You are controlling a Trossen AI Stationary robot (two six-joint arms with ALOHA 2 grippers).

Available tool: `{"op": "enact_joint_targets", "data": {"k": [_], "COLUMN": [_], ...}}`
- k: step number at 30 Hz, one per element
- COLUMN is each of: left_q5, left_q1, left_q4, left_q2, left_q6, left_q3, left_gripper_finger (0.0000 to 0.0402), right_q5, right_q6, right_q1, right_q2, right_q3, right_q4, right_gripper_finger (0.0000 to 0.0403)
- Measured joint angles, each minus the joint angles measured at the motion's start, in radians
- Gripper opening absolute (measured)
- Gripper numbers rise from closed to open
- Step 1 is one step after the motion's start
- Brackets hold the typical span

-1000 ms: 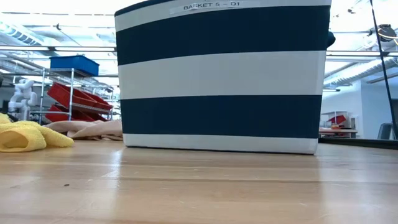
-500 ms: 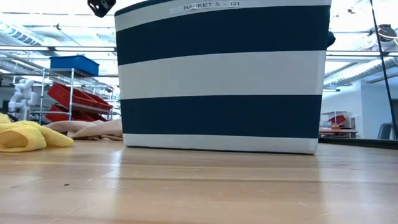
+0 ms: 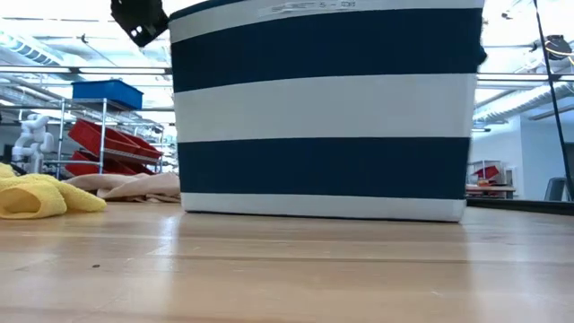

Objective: Fold towel
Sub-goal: Fold the yellow towel

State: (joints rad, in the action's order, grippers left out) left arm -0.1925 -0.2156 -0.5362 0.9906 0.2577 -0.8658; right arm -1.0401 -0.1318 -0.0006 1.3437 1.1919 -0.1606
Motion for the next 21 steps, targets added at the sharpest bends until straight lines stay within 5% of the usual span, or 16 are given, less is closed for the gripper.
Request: {"op": "enact_joint_targets", "data": {"k": [14, 21], "left_q5": [0.044, 0.077], "left_q1": [-0.053, -0.053], "left_q4": [0.038, 0.062], "left_q2": [0.124, 0.124], "left_q6": [-0.003, -0.016], "left_q3": [0.001, 0.001], "left_gripper_finger": [0.0222, 0.0222], "right_q5": [0.057, 0.247], "right_q6": [-0.008, -0.059], "right_q1": [0.207, 0.249], "right_q2": [0.116, 0.174], "right_q3": [0.0, -0.001], "right_q4": [-0.068, -0.244], "right_gripper_finger": [0.0146, 0.0146]}}
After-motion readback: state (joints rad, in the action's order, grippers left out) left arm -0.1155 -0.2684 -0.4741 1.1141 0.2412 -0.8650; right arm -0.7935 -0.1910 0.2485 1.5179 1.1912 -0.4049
